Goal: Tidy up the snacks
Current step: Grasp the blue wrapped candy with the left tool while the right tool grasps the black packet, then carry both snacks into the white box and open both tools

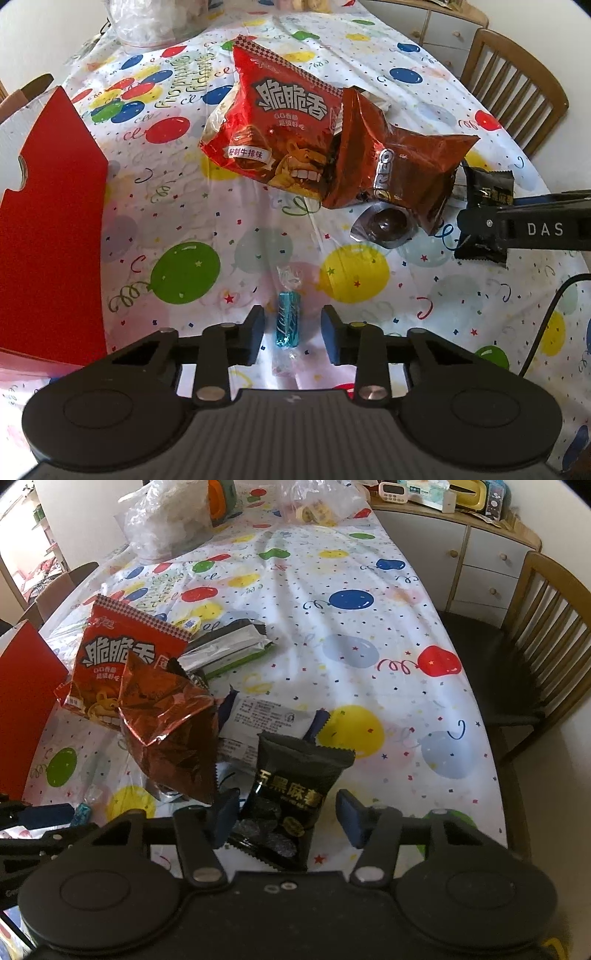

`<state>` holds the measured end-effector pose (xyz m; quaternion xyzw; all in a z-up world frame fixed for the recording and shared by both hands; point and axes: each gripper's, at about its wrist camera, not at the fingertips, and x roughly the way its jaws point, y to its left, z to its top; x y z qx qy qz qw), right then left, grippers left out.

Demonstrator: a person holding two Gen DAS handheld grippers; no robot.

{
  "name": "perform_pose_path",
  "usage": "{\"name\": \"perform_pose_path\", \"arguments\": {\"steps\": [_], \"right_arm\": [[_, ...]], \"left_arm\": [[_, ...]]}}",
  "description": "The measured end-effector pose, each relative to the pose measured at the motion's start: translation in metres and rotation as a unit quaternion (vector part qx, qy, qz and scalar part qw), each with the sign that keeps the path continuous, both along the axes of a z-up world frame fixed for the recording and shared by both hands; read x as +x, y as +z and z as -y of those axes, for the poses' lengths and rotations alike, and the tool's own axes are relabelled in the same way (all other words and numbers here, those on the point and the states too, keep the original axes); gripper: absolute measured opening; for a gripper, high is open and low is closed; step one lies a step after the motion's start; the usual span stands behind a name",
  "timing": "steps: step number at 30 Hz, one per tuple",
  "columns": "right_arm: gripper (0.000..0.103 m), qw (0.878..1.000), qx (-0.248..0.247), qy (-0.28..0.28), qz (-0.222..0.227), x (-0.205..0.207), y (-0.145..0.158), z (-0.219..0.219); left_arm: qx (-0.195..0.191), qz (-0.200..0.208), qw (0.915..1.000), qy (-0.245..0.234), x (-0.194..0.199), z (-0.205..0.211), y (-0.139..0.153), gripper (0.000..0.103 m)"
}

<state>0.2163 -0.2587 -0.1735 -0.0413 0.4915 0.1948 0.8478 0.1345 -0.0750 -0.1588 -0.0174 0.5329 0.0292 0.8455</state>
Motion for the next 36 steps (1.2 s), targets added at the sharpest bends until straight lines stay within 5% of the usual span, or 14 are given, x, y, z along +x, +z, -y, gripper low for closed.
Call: {"name": "perform_pose_path", "arguments": {"steps": [4,11,36], "right_arm": [[0.042,1.0,0.007,0.0,-0.003,-0.003,0.001,0.001],[0.031,1.0,0.014,-0.002,0.002,-0.01,0.007,0.006],[0.03,0.999,0.05,-0.002,-0.007,-0.077,0.058,0.001]], "left_arm": [[-0.006,0.001,1.0,-0.002,0.0,0.0,0.0,0.014],[-0.015,-0.001,0.9999,0.006,-0.002,-0.002,0.001,0.012],[-0.074,0.03,0.9966,0.023,-0.041,-0.041,0.041,0.012]]}}
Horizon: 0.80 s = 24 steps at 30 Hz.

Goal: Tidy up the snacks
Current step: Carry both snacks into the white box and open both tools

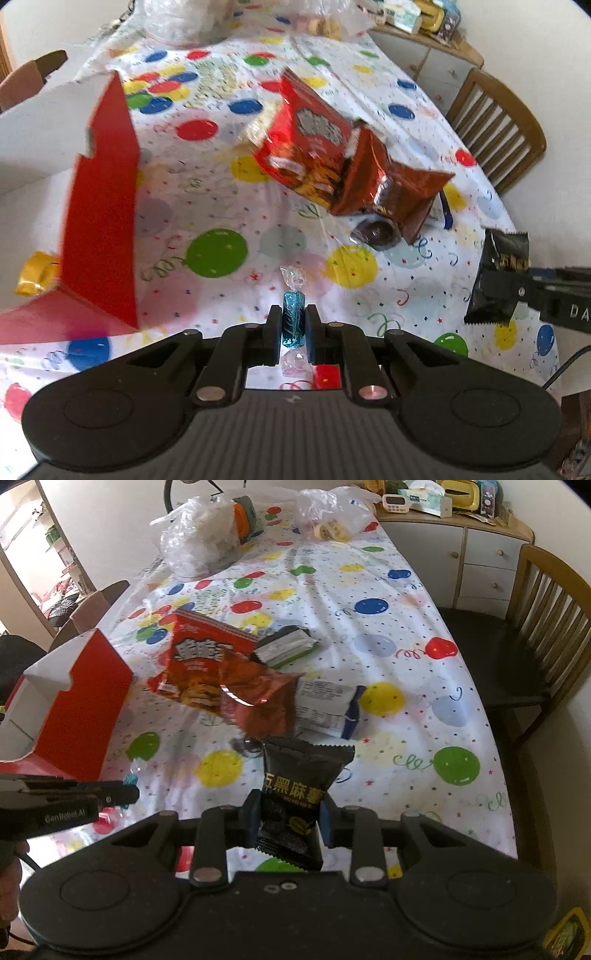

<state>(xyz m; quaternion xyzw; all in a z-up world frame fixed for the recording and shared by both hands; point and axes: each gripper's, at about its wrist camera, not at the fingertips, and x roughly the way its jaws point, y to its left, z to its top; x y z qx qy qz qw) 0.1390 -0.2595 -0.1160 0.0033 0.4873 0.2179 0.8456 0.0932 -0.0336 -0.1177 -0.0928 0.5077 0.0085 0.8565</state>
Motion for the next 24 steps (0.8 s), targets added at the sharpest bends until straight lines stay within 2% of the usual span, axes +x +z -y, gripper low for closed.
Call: {"name": "perform_pose_path", "arguments": {"steps": [11,24], "right_arm": [[0.03,0.999,0.006,0.028,0.028,-0.026,0.037,-0.046],[0.03,0.993,0.014,0.099,0.061,-0.043,0.069,-0.143]], "left_arm": [[0.002,0.037,0.9991,0.02,-0.025,-0.05,0.036,0.012],[0.015,0.071,0.9962,0.048,-0.051,-0.125,0.074,0.012]]}}
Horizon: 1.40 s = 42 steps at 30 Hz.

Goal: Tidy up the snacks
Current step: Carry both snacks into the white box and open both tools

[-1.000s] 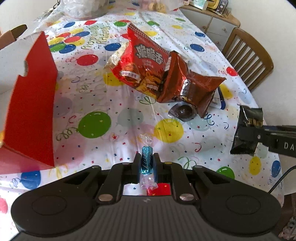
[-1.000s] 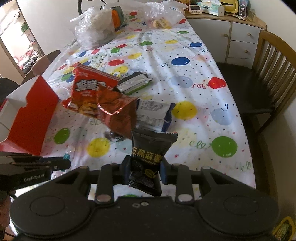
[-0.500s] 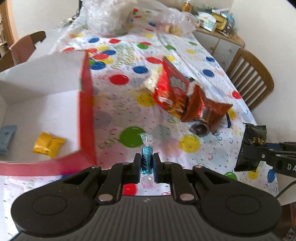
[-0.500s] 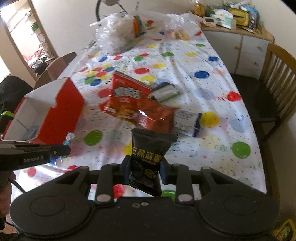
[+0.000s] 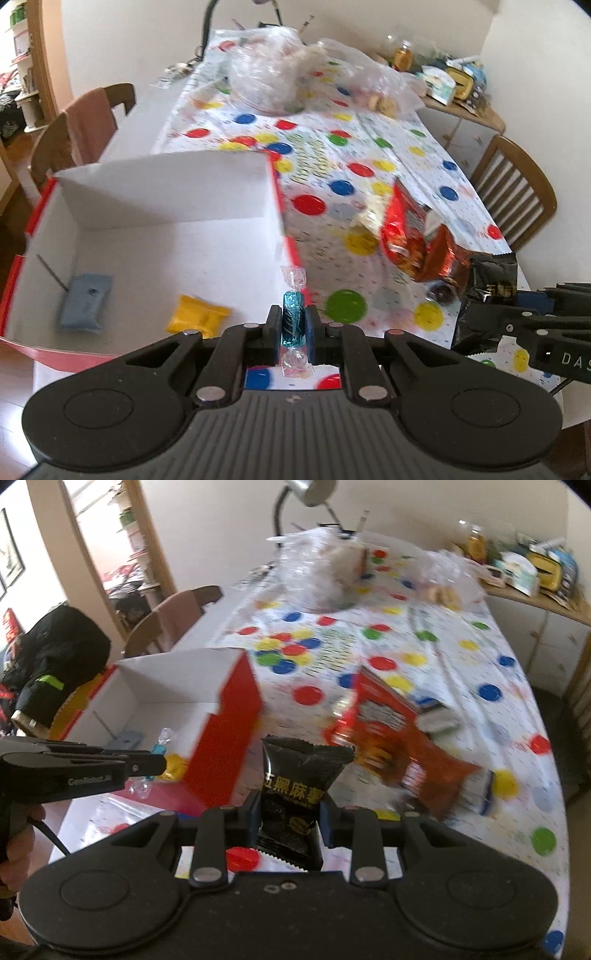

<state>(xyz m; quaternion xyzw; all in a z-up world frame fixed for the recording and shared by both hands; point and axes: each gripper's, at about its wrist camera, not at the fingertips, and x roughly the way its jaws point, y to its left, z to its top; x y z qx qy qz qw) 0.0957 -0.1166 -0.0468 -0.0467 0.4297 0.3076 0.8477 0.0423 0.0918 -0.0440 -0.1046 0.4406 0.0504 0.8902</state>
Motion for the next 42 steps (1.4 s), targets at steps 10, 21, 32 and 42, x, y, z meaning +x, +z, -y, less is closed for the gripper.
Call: {"name": "perform_pose_path", "arguments": {"steps": [10,21,32,42], "right_arm": [[0.03,0.999,-0.008,0.041,0.018,-0.004,0.013,-0.078],[0.03,0.996,-0.034,0.078,0.017,0.01,0.003,-0.156],[0.03,0.991,-0.079,0.106,-0.021,0.043,-0.041,-0.22],[0.03,0.985,-0.113,0.12,-0.044,0.05,-0.078,-0.247]], "left_arm": [[0.004,0.017,0.9996,0.022,-0.013,-0.067,0.012,0.012],[0.019,0.013,0.9982,0.056,-0.01,-0.134,0.005,0.012],[0.025,-0.025,0.9976,0.06,0.02,-0.179,-0.022,0.012],[0.02,-0.081,0.9945,0.062,0.04,-0.198,-0.057,0.012]]}}
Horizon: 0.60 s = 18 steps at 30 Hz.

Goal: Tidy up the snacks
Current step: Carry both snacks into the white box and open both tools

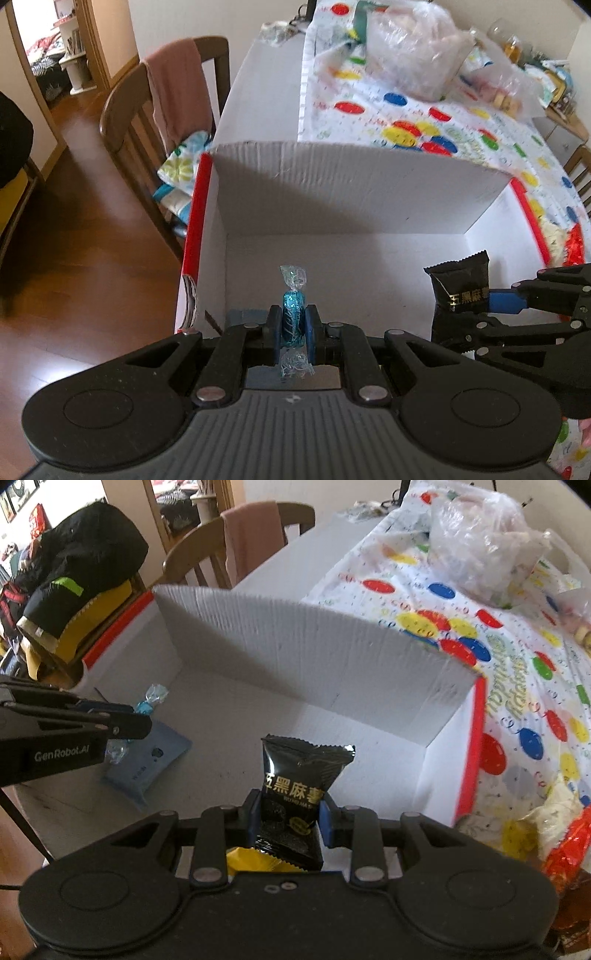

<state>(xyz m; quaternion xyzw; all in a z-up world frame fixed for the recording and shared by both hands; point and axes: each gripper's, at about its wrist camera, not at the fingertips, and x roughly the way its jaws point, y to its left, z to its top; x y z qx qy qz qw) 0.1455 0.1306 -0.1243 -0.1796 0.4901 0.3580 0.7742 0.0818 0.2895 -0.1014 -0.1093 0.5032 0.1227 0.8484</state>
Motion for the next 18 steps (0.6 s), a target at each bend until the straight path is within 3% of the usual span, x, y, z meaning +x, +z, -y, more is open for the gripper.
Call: {"name": "perform_pose_path", "arguments": {"steps": [11,18], "right_arm": [[0.033,0.999,-0.014,0.016,-0.028,-0.003,-0.013,-0.009],[0.035,0.999,-0.017,0.014,-0.027,-0.003,-0.013,-0.006]], "left_arm": [[0.004,-0.048,0.9983,-0.033,0.007,0.012,-0.023,0.012],[0.002,-0.054,0.9978,-0.037,0.004,0.016,-0.027,0.012]]}}
